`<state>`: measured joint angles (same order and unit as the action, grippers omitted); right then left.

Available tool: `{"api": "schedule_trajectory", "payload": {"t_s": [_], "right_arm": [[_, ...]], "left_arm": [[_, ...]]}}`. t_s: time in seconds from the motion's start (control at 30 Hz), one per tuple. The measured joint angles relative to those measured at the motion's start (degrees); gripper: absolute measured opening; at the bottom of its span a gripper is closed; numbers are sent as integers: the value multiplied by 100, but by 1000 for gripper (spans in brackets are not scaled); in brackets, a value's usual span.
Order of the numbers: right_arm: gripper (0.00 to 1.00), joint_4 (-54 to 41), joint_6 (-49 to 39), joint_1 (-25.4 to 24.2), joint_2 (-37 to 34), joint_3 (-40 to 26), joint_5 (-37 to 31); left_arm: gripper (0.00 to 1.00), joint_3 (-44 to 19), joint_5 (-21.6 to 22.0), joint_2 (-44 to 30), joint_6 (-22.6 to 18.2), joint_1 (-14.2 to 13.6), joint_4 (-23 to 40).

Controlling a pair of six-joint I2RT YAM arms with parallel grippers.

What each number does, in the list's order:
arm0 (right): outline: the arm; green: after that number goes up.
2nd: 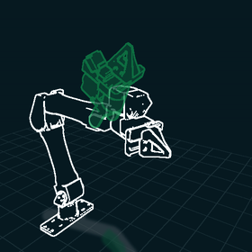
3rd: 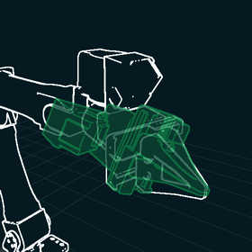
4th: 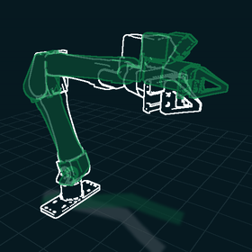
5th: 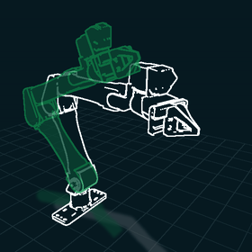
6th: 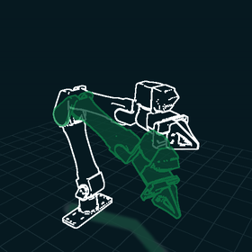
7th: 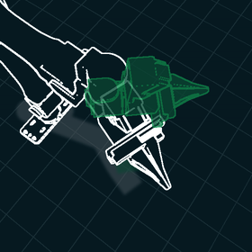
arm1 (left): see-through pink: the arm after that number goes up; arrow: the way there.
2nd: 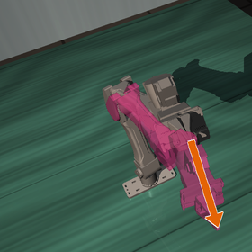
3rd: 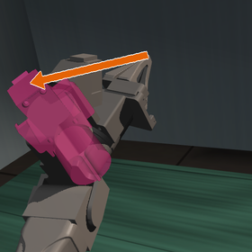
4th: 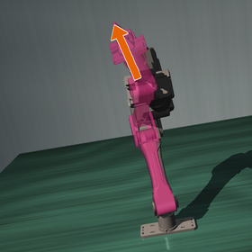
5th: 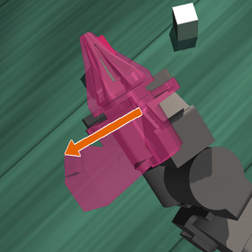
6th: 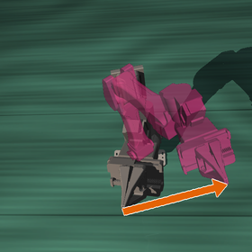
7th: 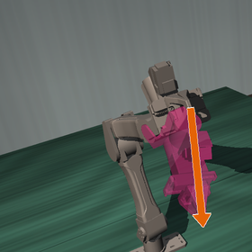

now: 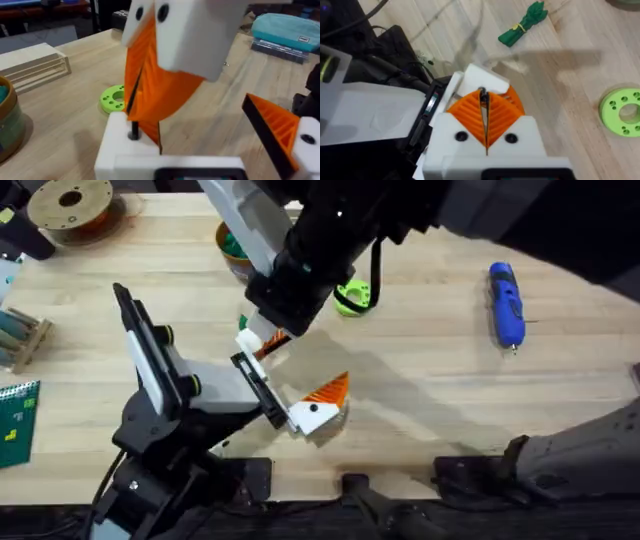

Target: Pick up the gripper from the table and insert it into the empty holder that is missing its gripper. Then pick up a screw, insert it into the mounting hole, and use the screwdriver to tighten it. Finally, clean up the table by picking up the vegetable and placing it into the bucket.

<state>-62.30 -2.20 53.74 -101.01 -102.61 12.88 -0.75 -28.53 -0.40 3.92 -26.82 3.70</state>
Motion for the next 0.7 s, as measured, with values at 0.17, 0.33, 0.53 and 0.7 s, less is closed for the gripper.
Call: {"api": "schedule_trajectory", "payload": {"t_s": [0.17, 0.33, 0.53, 0.7], "right_arm": [[11, -12, 0, 20, 0, 0, -4], [572, -16, 0, 22, 0, 0, -17], [835, -13, -43, 22, -1, 0, -68], [836, -12, -43, 22, 0, 0, -80]], "left_arm": [[987, 0, 0, 0, -4, -1, 0], [987, 0, 0, 0, -4, -1, 0], [987, 0, 2, 0, -4, 0, 0], [987, 0, 2, 0, -4, 1, 0]]}}
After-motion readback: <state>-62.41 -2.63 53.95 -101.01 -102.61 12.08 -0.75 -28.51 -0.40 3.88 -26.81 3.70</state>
